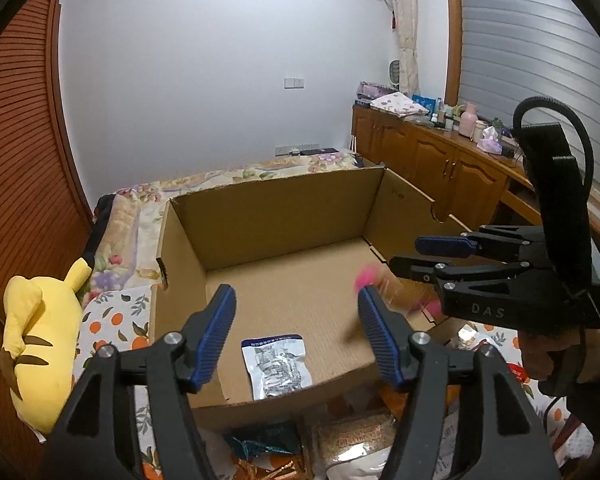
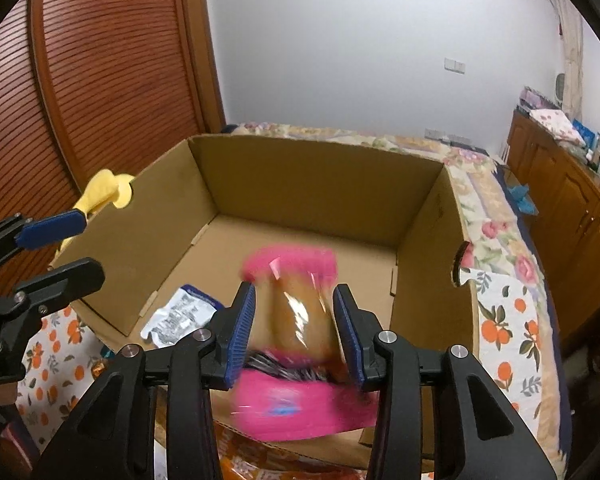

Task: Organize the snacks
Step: 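Carry both packs over the box and open both grippers to drop them inside, then lower the right gripper onto the orange-and-white bag and close it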

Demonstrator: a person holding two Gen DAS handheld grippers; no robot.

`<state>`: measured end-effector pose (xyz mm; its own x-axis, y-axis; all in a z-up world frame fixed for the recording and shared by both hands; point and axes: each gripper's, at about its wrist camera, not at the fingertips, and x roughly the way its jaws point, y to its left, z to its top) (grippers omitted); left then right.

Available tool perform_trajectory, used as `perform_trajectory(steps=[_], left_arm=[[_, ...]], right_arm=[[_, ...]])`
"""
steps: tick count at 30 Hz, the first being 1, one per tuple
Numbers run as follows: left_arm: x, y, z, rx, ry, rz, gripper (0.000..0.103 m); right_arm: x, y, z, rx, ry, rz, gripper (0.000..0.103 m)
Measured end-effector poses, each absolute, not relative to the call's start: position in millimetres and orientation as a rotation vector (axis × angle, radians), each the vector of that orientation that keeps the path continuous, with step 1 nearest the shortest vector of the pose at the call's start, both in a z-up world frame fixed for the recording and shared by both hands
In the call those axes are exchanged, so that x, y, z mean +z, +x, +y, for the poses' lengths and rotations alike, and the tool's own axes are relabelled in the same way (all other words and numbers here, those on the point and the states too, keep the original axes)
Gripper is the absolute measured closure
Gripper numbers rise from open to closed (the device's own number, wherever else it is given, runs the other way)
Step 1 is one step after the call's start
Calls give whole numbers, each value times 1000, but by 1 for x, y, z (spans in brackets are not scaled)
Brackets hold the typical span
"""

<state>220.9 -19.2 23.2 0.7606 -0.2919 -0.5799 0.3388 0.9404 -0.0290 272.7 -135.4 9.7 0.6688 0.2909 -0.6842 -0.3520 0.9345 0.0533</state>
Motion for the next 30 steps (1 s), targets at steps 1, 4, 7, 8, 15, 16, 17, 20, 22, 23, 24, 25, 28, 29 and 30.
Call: perform_trajectory(steps=[1,4,7,8,15,16,17,20,22,23,24,25,28,29,30], left_arm=[[24,221,-19,-346,79,618,35],[26,214,-18,-337,85,604,28],[28,202,-17,-347,80,582,27],[29,197,-16,-353,78,578,27],[25,162,-20,-396,69,556,21],[25,158,-20,-401,66,556,19],[22,154,-21,-407,61,557,17],[14,141,-26,-428,54,563,16],[7,134,-31,-438,57,573,16],[3,132,-33,-443,58,579,16],[0,130,-35,-447,60,584,16],[-4,126,-37,-451,64,590,16],[-15,118,-44,-456,81,602,16],[-18,116,-46,-458,87,608,16],[-23,114,-49,-459,96,617,16]], right_arm=[[12,272,-135,370,-84,750,59],[20,262,-138,381,-85,719,59],[31,246,-143,403,-88,686,58],[34,240,-145,409,-91,677,57],[45,191,-170,434,-99,645,52],[43,184,-175,431,-98,644,50],[41,178,-180,430,-95,644,49],[31,162,-191,426,-86,658,46],[22,154,-197,418,-86,669,44],[18,150,-198,413,-90,675,43],[14,148,-200,409,-92,680,43],[7,147,-202,405,-94,692,43],[-10,146,-204,399,-102,724,43],[-14,145,-204,398,-104,730,43],[-20,145,-205,401,-104,740,43]])
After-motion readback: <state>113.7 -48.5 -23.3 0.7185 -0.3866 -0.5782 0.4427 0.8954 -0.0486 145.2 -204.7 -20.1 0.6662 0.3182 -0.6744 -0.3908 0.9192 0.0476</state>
